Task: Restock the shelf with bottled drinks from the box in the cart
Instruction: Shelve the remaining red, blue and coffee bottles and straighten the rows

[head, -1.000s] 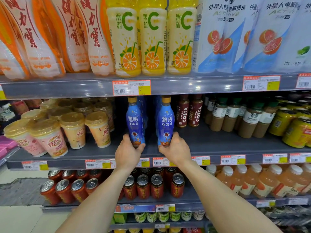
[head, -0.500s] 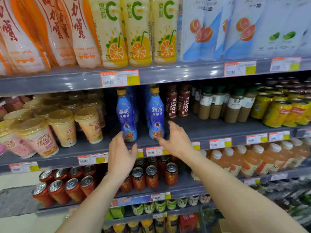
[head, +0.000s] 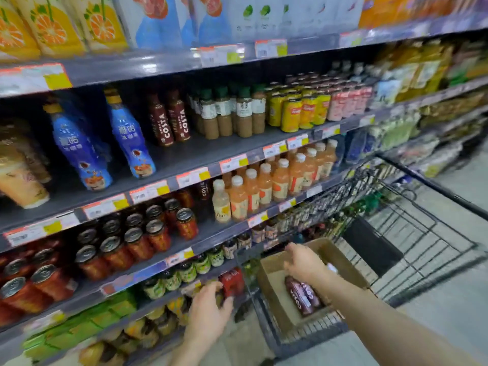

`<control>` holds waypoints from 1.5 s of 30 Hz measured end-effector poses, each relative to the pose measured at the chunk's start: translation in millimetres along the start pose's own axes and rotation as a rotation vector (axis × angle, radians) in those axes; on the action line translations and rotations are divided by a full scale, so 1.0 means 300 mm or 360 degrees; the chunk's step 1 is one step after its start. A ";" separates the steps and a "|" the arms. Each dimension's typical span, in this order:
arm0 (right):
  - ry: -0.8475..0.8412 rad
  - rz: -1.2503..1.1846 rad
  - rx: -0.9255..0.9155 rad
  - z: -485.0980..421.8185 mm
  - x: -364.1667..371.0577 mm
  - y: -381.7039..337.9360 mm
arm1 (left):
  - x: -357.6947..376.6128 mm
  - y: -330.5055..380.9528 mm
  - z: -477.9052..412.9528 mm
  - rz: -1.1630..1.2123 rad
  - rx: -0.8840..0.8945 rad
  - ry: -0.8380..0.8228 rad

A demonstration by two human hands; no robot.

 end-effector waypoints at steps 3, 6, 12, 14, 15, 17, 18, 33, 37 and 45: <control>-0.0146 0.0019 0.0231 0.065 0.100 0.240 | 0.110 0.027 0.032 -0.0063 -0.0019 -0.0086; -0.0272 -0.0015 0.0422 0.073 0.185 0.440 | 0.217 0.076 0.015 -0.0120 -0.0058 -0.0145; -0.0498 -0.0080 0.0406 -0.047 0.290 0.667 | 0.580 0.197 -0.132 -0.0079 -0.0279 -0.0314; -0.0622 -0.0026 0.0351 -0.107 0.361 0.730 | 0.727 0.224 -0.171 -0.0083 -0.0377 -0.0382; -0.0680 -0.0015 0.0330 -0.136 0.393 0.755 | 0.804 0.225 -0.190 -0.0072 -0.0435 -0.0420; -0.0806 0.0015 0.0326 -0.200 0.472 0.800 | 0.964 0.187 -0.223 -0.0025 -0.0579 -0.0529; -0.0857 0.0034 0.0318 -0.232 0.509 0.820 | 1.042 0.156 -0.238 -0.0007 -0.0646 -0.0567; -0.0900 0.0035 0.0465 -0.544 0.915 1.003 | 1.518 -0.025 -0.563 -0.0367 -0.1099 -0.0591; -0.0908 -0.0011 0.0465 -0.539 0.945 1.008 | 1.567 -0.054 -0.594 -0.0263 -0.1224 -0.0590; -0.0810 -0.0101 0.0470 -0.551 0.965 1.038 | 1.669 -0.140 -0.603 0.0068 -0.1367 -0.0452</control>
Point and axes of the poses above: each hand's wrist, its own z-axis away from the middle knuckle, its own x-axis out of the palm, y = z × x, the point moved 5 cm from there along -z, towards the middle knuckle, and after that the axes turned 7 degrees about z, right-handed, at the moved point
